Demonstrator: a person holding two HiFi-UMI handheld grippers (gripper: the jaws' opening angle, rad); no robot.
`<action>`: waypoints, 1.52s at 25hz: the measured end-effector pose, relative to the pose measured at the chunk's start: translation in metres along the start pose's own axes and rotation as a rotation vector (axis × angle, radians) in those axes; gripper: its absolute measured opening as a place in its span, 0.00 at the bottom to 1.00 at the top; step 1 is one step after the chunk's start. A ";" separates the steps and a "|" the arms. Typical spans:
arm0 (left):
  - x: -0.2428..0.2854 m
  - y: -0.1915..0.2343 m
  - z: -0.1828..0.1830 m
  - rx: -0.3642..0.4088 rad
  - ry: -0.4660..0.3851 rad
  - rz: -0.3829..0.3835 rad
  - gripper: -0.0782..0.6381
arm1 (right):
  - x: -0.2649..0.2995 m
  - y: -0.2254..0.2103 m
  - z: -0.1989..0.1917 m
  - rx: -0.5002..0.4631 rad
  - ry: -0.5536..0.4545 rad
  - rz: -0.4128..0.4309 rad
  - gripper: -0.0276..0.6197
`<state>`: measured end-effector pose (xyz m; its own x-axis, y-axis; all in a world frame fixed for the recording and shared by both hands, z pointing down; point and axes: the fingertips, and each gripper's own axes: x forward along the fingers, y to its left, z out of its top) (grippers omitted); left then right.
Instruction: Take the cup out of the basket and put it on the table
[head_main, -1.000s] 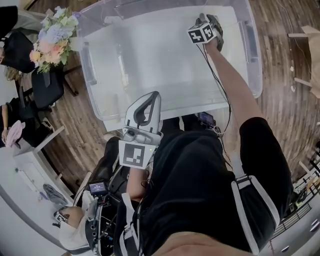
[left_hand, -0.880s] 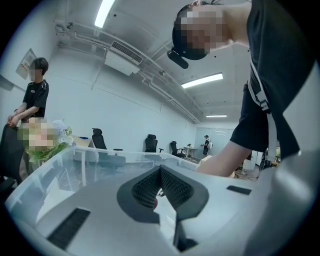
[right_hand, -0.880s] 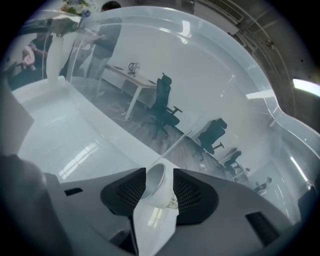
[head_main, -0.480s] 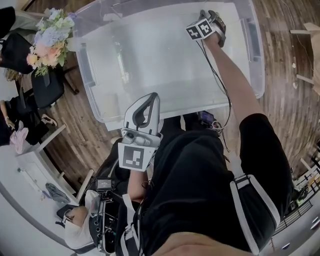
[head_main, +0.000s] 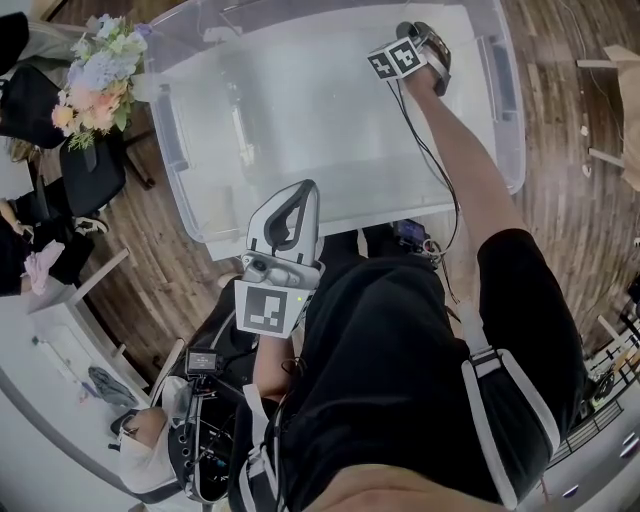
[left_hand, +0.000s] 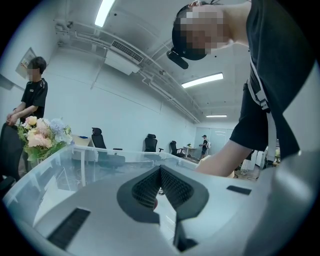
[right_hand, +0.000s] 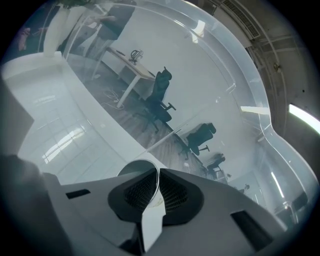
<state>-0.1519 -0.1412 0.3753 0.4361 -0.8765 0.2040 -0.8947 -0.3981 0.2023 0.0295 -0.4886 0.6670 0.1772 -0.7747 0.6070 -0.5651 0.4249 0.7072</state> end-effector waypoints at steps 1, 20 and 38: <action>0.000 0.000 0.000 0.001 -0.001 -0.001 0.13 | -0.001 -0.003 -0.001 0.000 0.000 -0.006 0.10; -0.008 -0.011 0.010 0.027 -0.025 -0.009 0.13 | -0.021 -0.022 0.007 0.051 -0.065 0.059 0.09; -0.017 -0.045 0.023 0.053 -0.085 -0.079 0.13 | -0.132 -0.052 0.050 0.200 -0.376 0.218 0.09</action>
<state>-0.1209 -0.1141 0.3408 0.4978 -0.8606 0.1071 -0.8627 -0.4787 0.1634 -0.0047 -0.4318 0.5315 -0.2455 -0.8092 0.5338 -0.7076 0.5259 0.4719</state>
